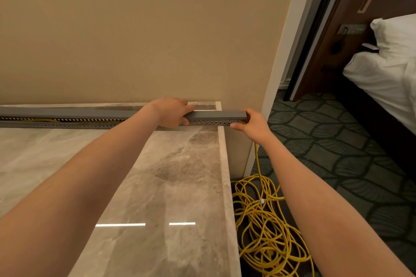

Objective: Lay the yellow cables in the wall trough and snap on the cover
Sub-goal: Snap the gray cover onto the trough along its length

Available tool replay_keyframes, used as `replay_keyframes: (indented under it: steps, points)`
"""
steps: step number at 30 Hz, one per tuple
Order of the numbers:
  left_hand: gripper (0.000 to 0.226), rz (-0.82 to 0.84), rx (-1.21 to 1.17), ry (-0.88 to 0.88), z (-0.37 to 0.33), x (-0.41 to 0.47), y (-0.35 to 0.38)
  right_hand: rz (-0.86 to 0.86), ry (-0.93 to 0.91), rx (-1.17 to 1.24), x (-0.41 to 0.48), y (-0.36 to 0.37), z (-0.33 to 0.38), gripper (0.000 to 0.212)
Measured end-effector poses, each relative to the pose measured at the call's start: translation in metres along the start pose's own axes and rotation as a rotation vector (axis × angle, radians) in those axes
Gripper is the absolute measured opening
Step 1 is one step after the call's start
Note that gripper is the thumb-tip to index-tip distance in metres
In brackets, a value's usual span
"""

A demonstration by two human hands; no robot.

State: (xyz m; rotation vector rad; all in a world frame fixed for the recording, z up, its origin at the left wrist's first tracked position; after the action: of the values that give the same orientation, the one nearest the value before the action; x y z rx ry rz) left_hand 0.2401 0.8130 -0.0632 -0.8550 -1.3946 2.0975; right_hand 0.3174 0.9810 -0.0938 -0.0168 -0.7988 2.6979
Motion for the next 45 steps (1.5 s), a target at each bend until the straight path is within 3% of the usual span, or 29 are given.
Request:
replay_keyframes:
  steps: [9, 25, 30, 36, 45]
  points:
    - [0.039, 0.087, -0.003, -0.001, 0.002, 0.004, -0.007, -0.031, 0.056, 0.18, -0.004, 0.002, -0.009, 0.032]
    - [0.041, 0.154, 0.072, -0.03, 0.0, 0.013, -0.002, -0.069, 0.064, 0.089, 0.005, -0.011, -0.014, 0.015]
    - [0.064, 0.068, -0.258, 0.06, -0.055, 0.03, -0.006, -0.058, 0.084, 0.102, 0.005, -0.012, -0.016, 0.025]
    - [0.041, -0.164, -0.369, 0.133, -0.088, 0.048, -0.032, -0.081, 0.128, 0.164, 0.006, -0.013, -0.022, 0.034]
    - [0.031, -0.109, -0.305, 0.167, -0.084, 0.059, -0.036, -0.128, 0.164, 0.184, 0.006, -0.033, -0.035, 0.036]
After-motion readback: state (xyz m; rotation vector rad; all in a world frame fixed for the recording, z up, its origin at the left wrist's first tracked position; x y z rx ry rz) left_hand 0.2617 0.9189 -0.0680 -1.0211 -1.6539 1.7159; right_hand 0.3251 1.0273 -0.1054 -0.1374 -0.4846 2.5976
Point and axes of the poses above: each hand's wrist, its own x-axis towards the middle knuckle, its own y-axis out of the palm, z = x × y, the point moved 10 cm from there along x, towards the middle knuckle, and after that the axes turned 5 degrees about -y, right-handed, at the moved point
